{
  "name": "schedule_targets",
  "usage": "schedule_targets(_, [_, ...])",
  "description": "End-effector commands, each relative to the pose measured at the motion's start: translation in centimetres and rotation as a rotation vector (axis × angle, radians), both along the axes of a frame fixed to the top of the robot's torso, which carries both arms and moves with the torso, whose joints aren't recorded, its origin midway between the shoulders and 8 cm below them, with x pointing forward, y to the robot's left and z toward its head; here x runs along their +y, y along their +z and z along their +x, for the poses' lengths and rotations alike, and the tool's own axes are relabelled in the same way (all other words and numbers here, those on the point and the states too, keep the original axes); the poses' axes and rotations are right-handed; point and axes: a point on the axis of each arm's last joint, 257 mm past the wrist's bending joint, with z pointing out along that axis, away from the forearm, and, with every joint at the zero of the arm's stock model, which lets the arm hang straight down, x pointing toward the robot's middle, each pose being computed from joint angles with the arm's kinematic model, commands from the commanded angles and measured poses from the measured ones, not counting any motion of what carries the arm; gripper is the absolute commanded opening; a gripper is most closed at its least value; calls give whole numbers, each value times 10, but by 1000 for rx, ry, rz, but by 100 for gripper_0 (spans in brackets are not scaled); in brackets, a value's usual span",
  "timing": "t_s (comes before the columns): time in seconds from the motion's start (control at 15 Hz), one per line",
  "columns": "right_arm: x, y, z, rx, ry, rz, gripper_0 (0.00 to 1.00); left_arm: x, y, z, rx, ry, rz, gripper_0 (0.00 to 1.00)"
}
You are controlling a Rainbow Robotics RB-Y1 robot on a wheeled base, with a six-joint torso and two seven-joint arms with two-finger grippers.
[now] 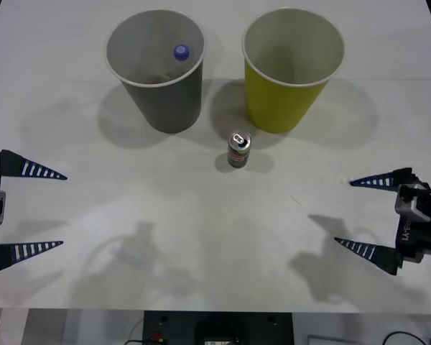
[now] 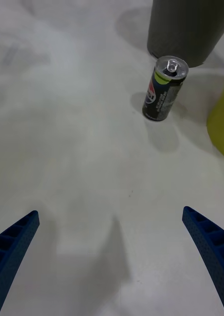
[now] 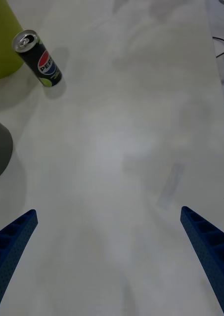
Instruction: Put the can into the green bin and the plastic bottle into the gray bin
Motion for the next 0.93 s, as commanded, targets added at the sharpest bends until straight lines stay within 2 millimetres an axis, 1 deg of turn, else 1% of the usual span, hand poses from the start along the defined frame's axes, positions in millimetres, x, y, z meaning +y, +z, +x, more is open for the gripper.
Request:
schedule_targets(0.07, [11,-7,6,-30,-80,36,100,0,0,0,0,0,0,100])
schedule_targets(0.4, [31,-21,11,10,-189,145,100,0,0,0,0,0,0,100])
schedule_targets(0.6, [48,-26,16,43,-280,233,100,0,0,0,0,0,0,100])
schedule_targets(0.73, [57,-24,24,29,-357,279,100,0,0,0,0,0,0,100])
schedule_targets(0.93, [68,-27,29,-14,-480,360,100,0,0,0,0,0,0,100])
